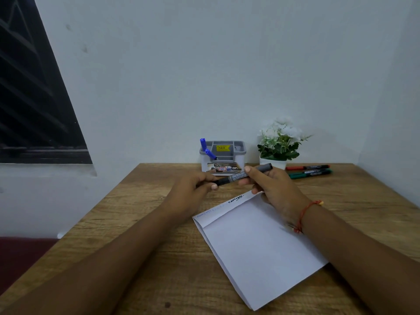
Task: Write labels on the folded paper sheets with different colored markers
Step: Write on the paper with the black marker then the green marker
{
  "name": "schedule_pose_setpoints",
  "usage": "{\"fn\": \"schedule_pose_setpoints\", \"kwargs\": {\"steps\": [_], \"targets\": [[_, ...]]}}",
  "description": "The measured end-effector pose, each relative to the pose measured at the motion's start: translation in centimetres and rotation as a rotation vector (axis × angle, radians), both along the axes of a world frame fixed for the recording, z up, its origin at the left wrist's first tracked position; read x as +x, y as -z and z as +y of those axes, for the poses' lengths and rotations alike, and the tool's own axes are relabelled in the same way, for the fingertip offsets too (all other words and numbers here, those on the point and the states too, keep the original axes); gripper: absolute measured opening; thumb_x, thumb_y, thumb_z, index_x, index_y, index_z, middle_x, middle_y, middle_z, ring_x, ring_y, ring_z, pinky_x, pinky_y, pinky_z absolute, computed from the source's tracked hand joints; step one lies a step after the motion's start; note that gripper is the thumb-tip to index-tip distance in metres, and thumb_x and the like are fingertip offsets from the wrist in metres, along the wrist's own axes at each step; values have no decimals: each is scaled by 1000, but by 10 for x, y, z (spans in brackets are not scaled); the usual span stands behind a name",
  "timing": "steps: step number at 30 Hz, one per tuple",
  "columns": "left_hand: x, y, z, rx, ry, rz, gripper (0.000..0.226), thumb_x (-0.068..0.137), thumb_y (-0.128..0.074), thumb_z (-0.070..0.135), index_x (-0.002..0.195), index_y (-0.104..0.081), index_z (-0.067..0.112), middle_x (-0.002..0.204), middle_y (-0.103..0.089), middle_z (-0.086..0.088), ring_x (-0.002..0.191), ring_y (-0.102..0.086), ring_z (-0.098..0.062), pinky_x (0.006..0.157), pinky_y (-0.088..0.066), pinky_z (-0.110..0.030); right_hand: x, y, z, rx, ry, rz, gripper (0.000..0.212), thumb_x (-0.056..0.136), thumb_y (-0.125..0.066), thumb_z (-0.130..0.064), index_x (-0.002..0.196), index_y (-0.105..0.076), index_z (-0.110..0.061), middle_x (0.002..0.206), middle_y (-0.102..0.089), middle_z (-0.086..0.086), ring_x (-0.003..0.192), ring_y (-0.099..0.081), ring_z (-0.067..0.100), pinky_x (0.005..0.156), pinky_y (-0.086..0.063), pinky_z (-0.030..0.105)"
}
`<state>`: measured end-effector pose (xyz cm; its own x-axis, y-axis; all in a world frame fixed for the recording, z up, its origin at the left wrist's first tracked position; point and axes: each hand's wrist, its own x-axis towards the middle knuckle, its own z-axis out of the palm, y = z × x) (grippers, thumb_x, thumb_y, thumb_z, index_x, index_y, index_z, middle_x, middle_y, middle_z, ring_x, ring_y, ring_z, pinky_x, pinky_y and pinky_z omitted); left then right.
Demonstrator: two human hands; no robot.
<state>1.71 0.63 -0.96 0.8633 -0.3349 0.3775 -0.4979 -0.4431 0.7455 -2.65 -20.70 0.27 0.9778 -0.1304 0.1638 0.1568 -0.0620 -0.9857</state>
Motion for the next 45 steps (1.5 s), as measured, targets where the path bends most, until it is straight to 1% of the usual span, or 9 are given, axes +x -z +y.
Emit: {"fn": "schedule_pose_setpoints", "kwargs": {"steps": [8,14,19,22,27,31,36,41,45], "targets": [[-4,-5,-1,-41,-3,28,19,92,-64,16,108,-73,21,100,-73,5,98,-64,-11,81,-46,-20,-1,-4,-2,7,-47,-57,24,96,-64,-29,99,-74,-7,92,-79,12,53,-56,2,42,-38,7],[-4,-10,0,-200,-25,3,17,90,-67,22,94,-72,38,92,-73,8,94,-66,-15,85,-52,-33,0,-5,-4,55,-77,22,35,96,-59,-45,103,-71,-13,100,-80,2,64,-61,7,40,-25,18],[-5,-28,-6,-381,-200,-183,16,89,-68,17,100,-72,28,95,-73,10,88,-65,-2,75,-50,-16,6,-3,-21,-57,247,-1,56,102,-38,-57,87,-69,-13,74,-75,5,58,-63,14,49,-45,25],[2,-38,-13,-317,-312,-291,16,90,-66,19,105,-71,24,99,-71,10,89,-64,0,73,-47,-11,11,8,-37,-523,362,-78,53,99,-44,-56,78,-68,-13,70,-72,7,64,-69,23,68,-59,42],[24,-56,-36,-131,-319,-462,20,92,-64,18,111,-69,15,100,-65,6,85,-61,-1,78,-48,-13,13,6,-37,-788,362,-46,40,97,-46,-57,82,-66,-25,71,-71,-2,71,-66,18,72,-56,34],[38,-64,-58,-53,-316,-499,22,92,-62,14,113,-68,9,101,-65,-1,89,-60,-12,83,-49,-24,12,5,-38,-889,376,-22,39,96,-46,-58,84,-65,-27,71,-66,-4,72,-65,20,59,-49,29],[51,-69,-82,84,-286,-547,16,94,-59,10,101,-70,2,95,-65,-11,90,-59,-21,81,-50,-33,10,1,-41,-932,383,-29,38,96,-46,-57,88,-66,-25,80,-70,-2,78,-67,21,67,-56,35],[68,-63,-94,177,-324,-430,17,92,-56,11,90,-70,2,89,-66,-13,81,-54,-16,66,-33,-21,7,0,-40,-972,372,-47,37,97,-47,-54,93,-69,-23,84,-72,1,81,-68,22,65,-54,32],[68,-54,-98,106,-329,-292,32,96,-54,14,127,-62,10,110,-70,-7,102,-63,-19,89,-47,-28,7,0,-41,-1014,377,-61,34,98,-47,-52,98,-68,-25,89,-72,1,85,-67,22,63,-48,30]]}}
